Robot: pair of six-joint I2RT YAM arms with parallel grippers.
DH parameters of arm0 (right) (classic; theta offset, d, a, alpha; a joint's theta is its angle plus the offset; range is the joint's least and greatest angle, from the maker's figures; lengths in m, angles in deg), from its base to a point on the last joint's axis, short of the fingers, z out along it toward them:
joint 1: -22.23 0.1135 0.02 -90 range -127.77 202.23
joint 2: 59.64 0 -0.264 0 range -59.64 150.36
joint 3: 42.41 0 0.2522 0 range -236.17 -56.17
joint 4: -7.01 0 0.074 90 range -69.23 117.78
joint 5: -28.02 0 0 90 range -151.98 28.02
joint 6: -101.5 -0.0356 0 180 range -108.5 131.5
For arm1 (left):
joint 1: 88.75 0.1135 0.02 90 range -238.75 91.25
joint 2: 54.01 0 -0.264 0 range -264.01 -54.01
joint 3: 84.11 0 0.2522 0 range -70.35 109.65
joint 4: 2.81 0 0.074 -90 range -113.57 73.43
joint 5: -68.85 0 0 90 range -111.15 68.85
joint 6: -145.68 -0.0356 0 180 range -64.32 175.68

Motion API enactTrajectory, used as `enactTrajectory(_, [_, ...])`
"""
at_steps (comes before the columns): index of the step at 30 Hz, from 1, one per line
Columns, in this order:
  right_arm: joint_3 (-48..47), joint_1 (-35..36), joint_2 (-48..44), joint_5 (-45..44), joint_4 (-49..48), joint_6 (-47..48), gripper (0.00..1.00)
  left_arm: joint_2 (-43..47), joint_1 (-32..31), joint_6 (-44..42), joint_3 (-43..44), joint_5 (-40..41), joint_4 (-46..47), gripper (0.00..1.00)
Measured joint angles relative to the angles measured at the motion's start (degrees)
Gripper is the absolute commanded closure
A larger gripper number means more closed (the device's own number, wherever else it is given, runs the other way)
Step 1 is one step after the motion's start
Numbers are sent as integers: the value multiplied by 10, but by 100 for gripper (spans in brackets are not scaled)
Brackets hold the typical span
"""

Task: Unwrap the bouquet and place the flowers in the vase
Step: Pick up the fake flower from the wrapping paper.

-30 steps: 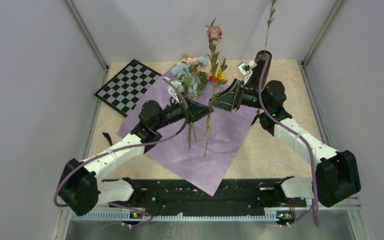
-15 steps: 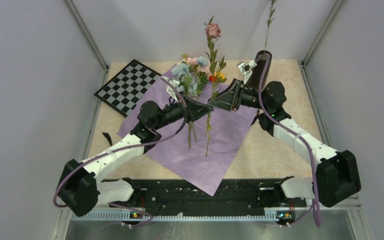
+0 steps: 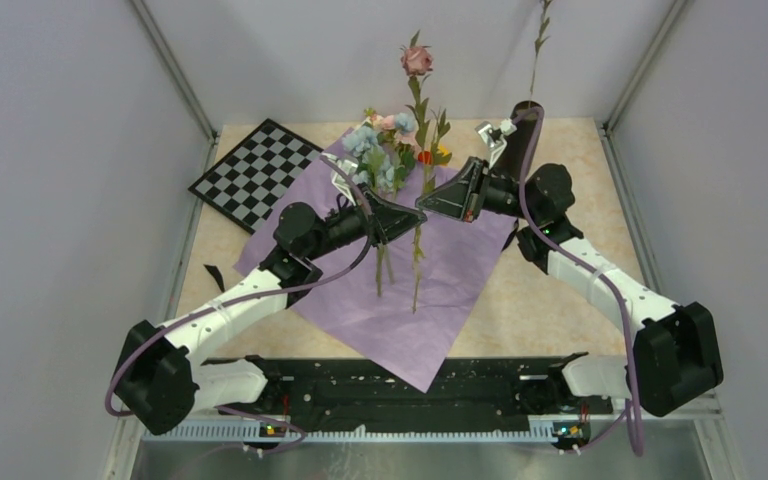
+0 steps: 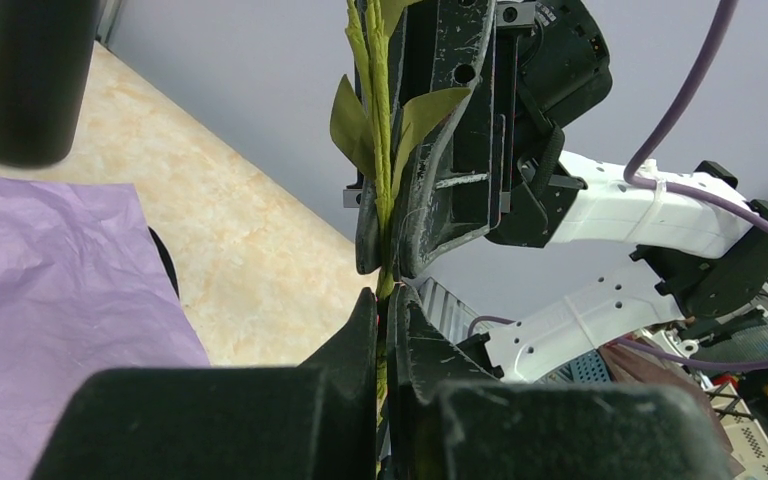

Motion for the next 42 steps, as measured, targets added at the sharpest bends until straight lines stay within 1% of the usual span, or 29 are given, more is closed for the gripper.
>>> enactTrajectory(1, [0, 0, 0, 0, 0, 1, 100, 0, 0, 0, 0, 0, 0, 100])
enactTrajectory(3, [0, 0, 0, -2, 0, 1, 100, 0, 0, 0, 0, 2, -2, 100])
enactTrajectory(4, [0, 0, 0, -3, 1, 1, 100, 0, 0, -1, 1, 4, -5, 96])
enactTrajectory(5, [0, 0, 0, -3, 2, 2, 100, 0, 0, -2, 3, 5, -10, 90])
enactTrajectory(6, [0, 0, 0, -6, 5, 4, 100, 0, 0, -4, 6, 6, -18, 78])
enactTrajectory(7, [0, 0, 0, -8, 6, 6, 100, 0, 0, -6, 9, 7, -26, 71])
enactTrajectory(9, [0, 0, -1, -13, 12, 13, 100, 0, -1, -15, 17, 13, -47, 39])
enactTrajectory(10, [0, 0, -4, -17, 21, 18, 100, 0, -1, -19, 20, 17, -59, 29])
enactTrajectory(11, [0, 0, -8, -20, 28, 25, 100, 0, -1, -29, 22, 22, -68, 19])
enactTrajectory(12, [0, 0, -13, -24, 37, 35, 100, 0, -1, -33, 23, 30, -78, 12])
enactTrajectory(14, [-2, 2, -30, -39, 78, 67, 100, 0, -1, -49, 28, 43, -108, 2])
enactTrajectory(18, [-42, 13, -57, -91, 195, 152, 100, 0, 2, -102, 62, 59, -193, 1])
enactTrajectory(21, [-81, 18, -78, -150, 279, 217, 100, 4, 12, -143, 91, 65, -252, 1])
enactTrajectory(23, [-107, 18, -86, -198, 329, 254, 100, 11, 31, -174, 115, 75, -305, 1])
enactTrajectory(25, [-135, 19, -87, -247, 373, 285, 100, 18, 62, -199, 137, 80, -357, 1])
enactTrajectory(29, [-183, 12, -75, -339, 445, 332, 100, 26, 178, -221, 169, 85, -440, 1])
enactTrajectory(31, [-202, -3, -62, -355, 459, 341, 100, 30, 243, -228, 170, 97, -489, 1])
enactTrajectory(35, [-224, -64, -31, -375, 459, 346, 100, 45, 316, -241, 157, 137, -527, 1])
enactTrajectory(38, [-229, -112, -8, -384, 447, 346, 100, 78, 340, -266, 132, 187, -549, 1])
enactTrajectory(42, [-249, -172, 35, -394, 406, 340, 100, 114, 346, -306, 121, 263, -571, 1])
